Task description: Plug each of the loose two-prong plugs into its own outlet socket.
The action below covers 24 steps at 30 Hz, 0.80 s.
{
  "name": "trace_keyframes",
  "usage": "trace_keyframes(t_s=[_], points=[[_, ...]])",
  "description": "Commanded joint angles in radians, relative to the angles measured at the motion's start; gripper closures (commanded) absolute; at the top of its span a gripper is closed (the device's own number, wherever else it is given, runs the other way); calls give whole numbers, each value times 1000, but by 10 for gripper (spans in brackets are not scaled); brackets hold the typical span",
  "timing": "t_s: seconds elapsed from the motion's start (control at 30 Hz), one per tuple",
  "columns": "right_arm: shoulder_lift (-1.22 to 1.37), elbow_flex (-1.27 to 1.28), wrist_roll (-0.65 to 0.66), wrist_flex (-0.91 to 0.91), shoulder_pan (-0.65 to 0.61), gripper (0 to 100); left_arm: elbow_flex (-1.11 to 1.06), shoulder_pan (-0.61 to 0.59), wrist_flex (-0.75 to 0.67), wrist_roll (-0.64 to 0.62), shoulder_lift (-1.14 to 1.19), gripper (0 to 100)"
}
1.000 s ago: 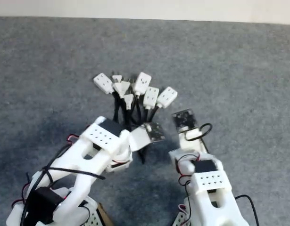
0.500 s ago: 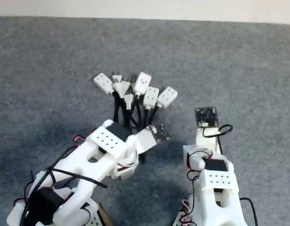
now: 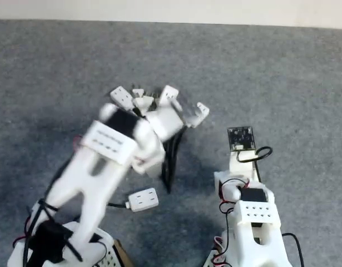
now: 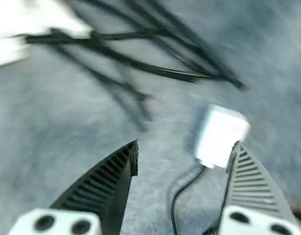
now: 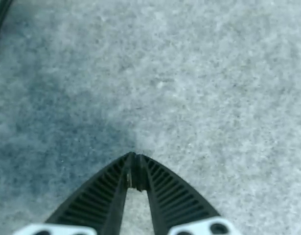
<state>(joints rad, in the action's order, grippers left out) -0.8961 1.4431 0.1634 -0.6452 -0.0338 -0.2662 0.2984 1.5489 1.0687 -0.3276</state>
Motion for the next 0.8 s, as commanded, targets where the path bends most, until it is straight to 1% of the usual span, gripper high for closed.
trace_keyframes(t_s=[0.0,0.1,0.17,0.23,0.3,0.4,0.5,0.57,0.67,0.77], points=[[-22,-56,-8,15,-7,991,96,-196,-61,-215,-12,702],[-22,-62,-8,15,-7,991,93,-366,-163,-516,-10,702],[-22,-70,-8,16,-31,991,48,-473,-253,-727,-10,702],[-21,-116,-11,12,-99,991,-44,-542,-368,-907,-12,702],[-19,-177,-14,-22,-179,991,-166,-570,-488,-1031,-12,702],[-18,-335,-14,-117,-289,991,-357,-575,-694,-1122,-12,702],[18,-524,-15,-202,-360,991,-472,-599,-867,-1145,-15,702],[88,-639,-15,-219,-404,991,-492,-650,-914,-1146,-10,702],[259,-777,-43,-216,-479,991,-495,-728,-925,-1154,-10,702],[455,-891,-81,-202,-538,989,-495,-799,-925,-1227,-10,702]])
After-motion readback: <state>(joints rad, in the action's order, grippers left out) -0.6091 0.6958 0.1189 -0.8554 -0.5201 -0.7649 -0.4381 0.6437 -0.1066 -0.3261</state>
